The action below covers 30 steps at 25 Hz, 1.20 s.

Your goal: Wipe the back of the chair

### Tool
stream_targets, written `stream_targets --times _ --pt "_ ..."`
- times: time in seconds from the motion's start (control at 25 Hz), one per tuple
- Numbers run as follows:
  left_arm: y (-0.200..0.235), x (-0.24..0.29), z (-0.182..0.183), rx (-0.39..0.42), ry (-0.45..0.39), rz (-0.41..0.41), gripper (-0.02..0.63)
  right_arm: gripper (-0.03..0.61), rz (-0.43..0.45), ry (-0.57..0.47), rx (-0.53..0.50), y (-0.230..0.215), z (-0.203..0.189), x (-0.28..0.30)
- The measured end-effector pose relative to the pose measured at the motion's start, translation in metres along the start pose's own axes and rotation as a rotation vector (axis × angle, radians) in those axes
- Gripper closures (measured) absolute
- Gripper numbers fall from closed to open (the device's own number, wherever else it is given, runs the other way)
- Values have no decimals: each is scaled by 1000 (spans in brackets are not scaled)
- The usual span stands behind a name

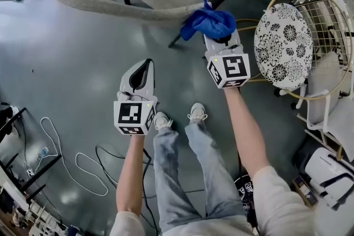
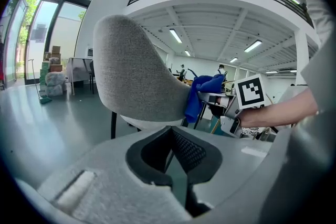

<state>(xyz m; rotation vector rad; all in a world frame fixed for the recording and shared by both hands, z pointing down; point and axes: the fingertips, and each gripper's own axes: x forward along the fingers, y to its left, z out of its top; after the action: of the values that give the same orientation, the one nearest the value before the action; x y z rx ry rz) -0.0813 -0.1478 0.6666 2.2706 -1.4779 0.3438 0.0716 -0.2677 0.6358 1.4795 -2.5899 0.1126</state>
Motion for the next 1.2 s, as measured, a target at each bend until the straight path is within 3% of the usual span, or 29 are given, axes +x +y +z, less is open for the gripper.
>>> stream_targets --times 0.48,0.76,1.0,1.2 --pt "11 0 -7 -10 10 23 610 500 22 105 15 7 -55 11" --pt "15 -2 -7 -9 13 36 609 500 39 282 -3 12 -108 21" --pt "14 -9 -9 -9 16 43 610 500 39 299 5 14 -112 17" --pt "13 -17 2 -11 6 53 609 500 44 255 -8 19 -87 -1"
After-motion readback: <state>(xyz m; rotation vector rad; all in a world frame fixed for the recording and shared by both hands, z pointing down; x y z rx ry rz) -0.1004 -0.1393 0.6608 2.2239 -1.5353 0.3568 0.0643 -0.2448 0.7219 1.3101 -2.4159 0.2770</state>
